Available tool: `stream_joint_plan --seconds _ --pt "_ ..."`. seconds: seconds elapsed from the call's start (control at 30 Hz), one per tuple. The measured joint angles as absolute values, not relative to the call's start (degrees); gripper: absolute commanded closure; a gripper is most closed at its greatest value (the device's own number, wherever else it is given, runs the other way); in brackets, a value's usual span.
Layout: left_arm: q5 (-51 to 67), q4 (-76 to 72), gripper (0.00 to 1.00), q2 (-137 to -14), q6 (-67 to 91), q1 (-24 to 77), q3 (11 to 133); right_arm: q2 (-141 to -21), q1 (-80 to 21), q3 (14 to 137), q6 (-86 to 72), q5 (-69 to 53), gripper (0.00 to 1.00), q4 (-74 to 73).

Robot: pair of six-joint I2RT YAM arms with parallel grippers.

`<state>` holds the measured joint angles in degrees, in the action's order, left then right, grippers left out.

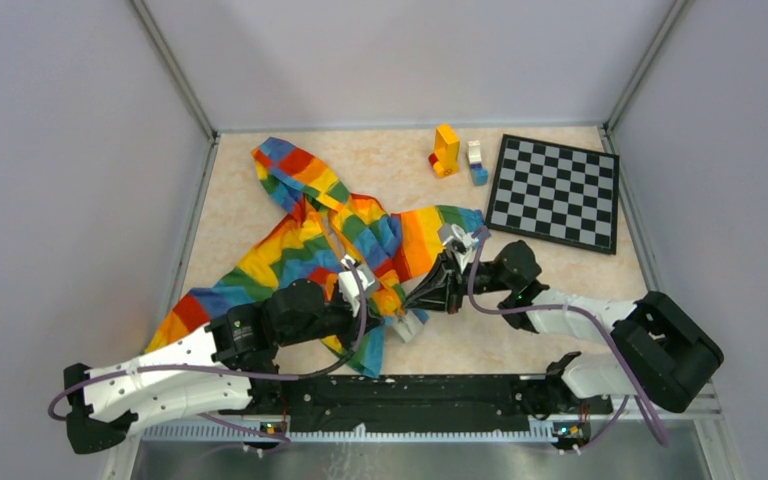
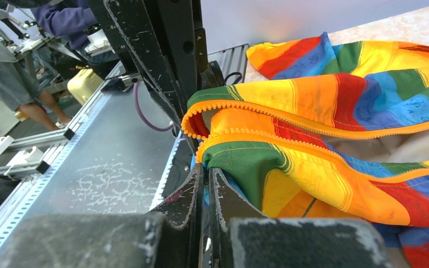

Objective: Zip up the jacket

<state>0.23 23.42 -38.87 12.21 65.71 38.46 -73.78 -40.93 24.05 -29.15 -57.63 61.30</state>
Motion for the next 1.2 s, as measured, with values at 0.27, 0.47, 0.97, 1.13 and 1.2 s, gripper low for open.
stream_joint_plan --seconds 0.27,0.47,0.97,1.13,1.2 --pt "2.2 24.6 1.0 -38.9 11.8 65.7 39.1 -73.8 -40.7 24.0 -31.1 -58.7 1.0 60.8" --pt "2.6 24.9 1.0 -39.0 11.5 65.7 39.8 -73.8 -40.7 24.0 -31.7 -59.1 1.0 60.4" --pt "3.4 26.2 1.0 -43.0 10.1 65.7 42.2 -75.2 -40.7 23.6 -34.3 -60.0 1.0 62.2" --pt "3.4 27.4 1.0 -43.0 10.1 65.7 42.4 -75.2 -40.7 23.2 -34.3 -59.9 1.0 62.3" --pt "3.4 28.2 1.0 -43.0 10.1 65.7 42.7 -75.2 -40.7 23.2 -34.3 -59.9 1.0 62.4"
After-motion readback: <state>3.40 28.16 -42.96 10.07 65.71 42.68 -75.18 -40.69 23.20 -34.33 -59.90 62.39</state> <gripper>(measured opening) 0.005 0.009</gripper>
